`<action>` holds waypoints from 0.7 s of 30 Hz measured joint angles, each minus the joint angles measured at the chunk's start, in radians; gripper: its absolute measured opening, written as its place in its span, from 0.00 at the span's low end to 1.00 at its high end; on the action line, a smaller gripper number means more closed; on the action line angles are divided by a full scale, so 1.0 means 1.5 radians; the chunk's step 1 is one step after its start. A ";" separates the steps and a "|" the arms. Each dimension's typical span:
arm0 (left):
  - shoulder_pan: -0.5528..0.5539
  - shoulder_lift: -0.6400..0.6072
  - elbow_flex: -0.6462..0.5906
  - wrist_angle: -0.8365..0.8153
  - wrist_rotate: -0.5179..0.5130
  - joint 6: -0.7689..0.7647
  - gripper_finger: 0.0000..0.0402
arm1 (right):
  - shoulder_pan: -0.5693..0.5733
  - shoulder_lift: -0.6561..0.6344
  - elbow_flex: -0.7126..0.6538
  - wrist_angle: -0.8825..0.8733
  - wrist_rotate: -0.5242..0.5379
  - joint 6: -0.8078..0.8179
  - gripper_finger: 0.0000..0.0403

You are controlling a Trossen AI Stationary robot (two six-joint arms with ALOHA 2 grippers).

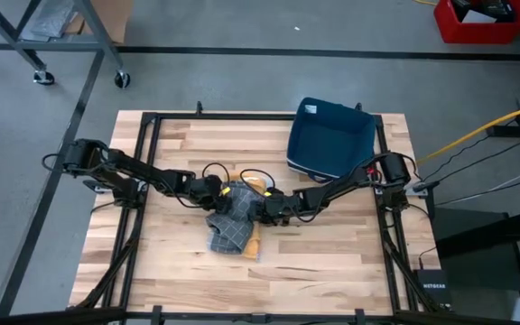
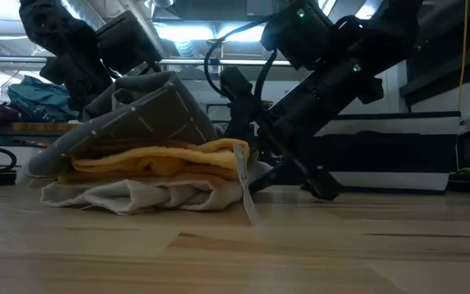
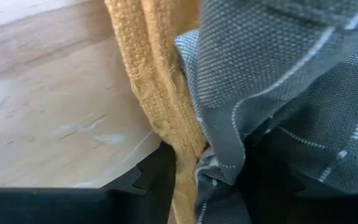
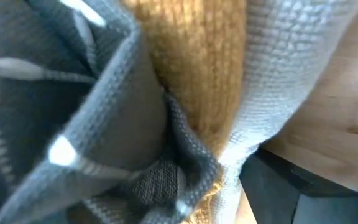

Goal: Fold towel
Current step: Put the stacked and folded towels into the blue laundry bin

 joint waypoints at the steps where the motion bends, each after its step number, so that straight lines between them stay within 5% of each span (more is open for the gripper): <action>1: -0.002 0.000 0.000 0.001 -0.002 0.000 0.37 | 0.000 0.000 0.000 0.000 0.000 0.000 0.56; 9: -0.021 0.000 0.000 0.014 -0.007 0.041 0.25 | 0.001 0.003 0.005 0.013 0.029 -0.004 0.53; 21: -0.027 -0.001 0.000 0.044 0.001 0.107 0.07 | 0.001 0.000 0.011 0.049 0.042 -0.101 0.17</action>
